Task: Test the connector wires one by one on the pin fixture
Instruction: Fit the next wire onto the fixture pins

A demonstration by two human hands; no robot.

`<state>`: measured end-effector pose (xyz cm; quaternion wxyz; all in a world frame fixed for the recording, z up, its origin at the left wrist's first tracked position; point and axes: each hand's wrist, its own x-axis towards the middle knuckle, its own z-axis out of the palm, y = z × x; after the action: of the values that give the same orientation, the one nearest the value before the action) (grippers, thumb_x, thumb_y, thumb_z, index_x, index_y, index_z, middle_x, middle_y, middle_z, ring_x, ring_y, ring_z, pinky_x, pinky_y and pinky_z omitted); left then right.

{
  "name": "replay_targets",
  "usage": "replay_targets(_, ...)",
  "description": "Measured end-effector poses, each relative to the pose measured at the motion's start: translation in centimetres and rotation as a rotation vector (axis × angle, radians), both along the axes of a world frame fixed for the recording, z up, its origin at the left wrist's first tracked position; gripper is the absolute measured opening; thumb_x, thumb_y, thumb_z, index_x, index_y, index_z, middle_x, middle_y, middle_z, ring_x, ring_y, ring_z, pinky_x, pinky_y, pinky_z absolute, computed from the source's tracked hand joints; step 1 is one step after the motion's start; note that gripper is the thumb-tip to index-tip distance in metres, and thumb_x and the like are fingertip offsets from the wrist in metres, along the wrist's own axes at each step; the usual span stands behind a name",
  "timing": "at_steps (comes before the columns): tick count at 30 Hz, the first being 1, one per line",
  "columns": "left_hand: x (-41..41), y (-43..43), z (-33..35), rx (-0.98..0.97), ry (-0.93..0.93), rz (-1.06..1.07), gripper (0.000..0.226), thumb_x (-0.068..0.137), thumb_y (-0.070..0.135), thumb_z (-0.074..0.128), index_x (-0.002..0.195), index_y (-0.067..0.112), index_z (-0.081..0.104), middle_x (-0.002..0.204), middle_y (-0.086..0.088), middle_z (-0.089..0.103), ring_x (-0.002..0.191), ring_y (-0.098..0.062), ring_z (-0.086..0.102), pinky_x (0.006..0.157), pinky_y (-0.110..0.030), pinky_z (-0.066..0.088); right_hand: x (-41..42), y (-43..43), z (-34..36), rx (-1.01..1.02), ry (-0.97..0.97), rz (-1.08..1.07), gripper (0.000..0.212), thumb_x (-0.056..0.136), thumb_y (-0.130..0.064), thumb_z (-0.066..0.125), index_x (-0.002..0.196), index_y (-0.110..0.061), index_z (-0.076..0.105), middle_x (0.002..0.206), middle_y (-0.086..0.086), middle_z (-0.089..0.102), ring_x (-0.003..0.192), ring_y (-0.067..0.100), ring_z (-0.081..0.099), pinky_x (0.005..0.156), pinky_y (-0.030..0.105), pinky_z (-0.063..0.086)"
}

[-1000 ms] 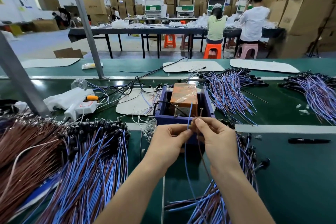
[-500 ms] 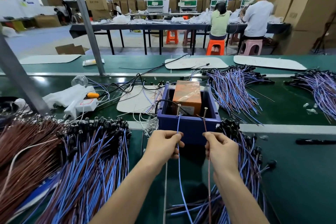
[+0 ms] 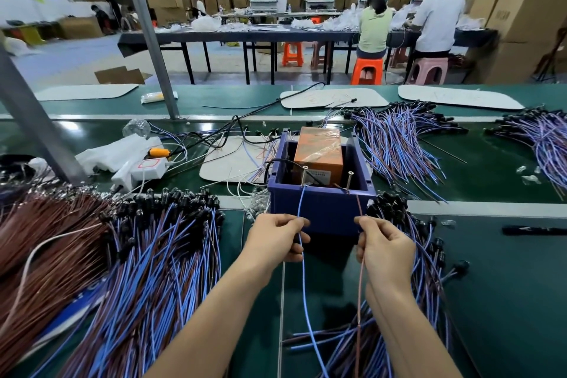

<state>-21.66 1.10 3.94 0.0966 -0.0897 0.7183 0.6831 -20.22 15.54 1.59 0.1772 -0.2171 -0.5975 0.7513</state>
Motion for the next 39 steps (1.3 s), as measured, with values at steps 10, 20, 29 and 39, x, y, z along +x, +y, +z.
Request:
replay_targets(10,0.0,0.0,0.1,0.011,0.004,0.007,0.018,0.096,0.011,0.053,0.087,0.009,0.068,0.070,-0.008,0.063,0.040,-0.004,0.048,0.044,-0.018,0.048,-0.6,0.6,0.5,0.103,0.020,0.086,0.019,0.087,-0.008,0.064,0.071,-0.012,0.071,0.043,-0.008,0.044,0.043,0.008,0.037,0.052,0.026,0.032)
replay_targets(20,0.0,-0.1,0.1,-0.002,-0.007,0.006,0.017,0.096,0.012,0.054,0.089,0.011,0.068,0.072,-0.007,0.064,0.041,-0.003,0.050,0.045,-0.018,0.049,-0.9,1.5,1.2,0.157,0.015,0.157,0.018,0.086,-0.008,0.066,0.070,-0.012,0.072,0.043,-0.007,0.040,0.041,0.007,0.031,0.043,0.018,0.028)
replay_targets(29,0.8,-1.0,1.0,-0.019,-0.004,-0.042,0.021,0.097,0.011,0.051,0.087,0.010,0.070,0.066,-0.004,0.061,0.040,-0.005,0.048,0.044,-0.019,0.047,-0.2,3.3,1.1,0.101,-0.044,0.289,0.017,0.089,-0.007,0.062,0.076,-0.006,0.072,0.042,-0.004,0.042,0.036,0.005,0.032,0.037,0.014,0.027)
replay_targets(39,6.1,-2.0,3.0,0.074,0.026,-0.452,0.021,0.093,0.020,0.056,0.083,0.015,0.074,0.082,0.001,0.070,0.051,-0.010,0.052,0.050,-0.022,0.047,6.7,3.1,3.0,0.055,-0.321,0.963,0.015,0.092,-0.016,0.061,0.080,-0.007,0.062,0.064,0.010,0.059,0.043,0.012,0.043,0.038,0.017,0.029)
